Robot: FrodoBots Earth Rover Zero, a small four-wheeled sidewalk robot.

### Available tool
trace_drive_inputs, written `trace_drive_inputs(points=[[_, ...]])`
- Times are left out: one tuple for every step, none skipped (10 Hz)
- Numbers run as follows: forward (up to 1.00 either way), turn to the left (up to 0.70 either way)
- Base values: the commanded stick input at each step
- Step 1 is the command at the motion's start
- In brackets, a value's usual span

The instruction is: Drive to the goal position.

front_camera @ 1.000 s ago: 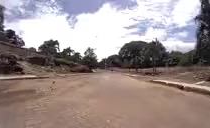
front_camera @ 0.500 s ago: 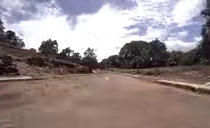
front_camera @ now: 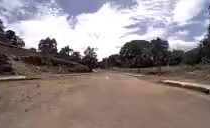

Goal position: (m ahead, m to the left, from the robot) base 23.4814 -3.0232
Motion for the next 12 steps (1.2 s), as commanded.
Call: trace_drive_inputs(points=[[1.0,0.0],[1.0,0.0],[1.0,0.0],[1.0,0.0],[1.0,0.0],[1.0,0.0],[1.0,0.0],[1.0,-0.06],[1.0,-0.23],[1.0,-0.04],[1.0,0.0],[1.0,0.0]])
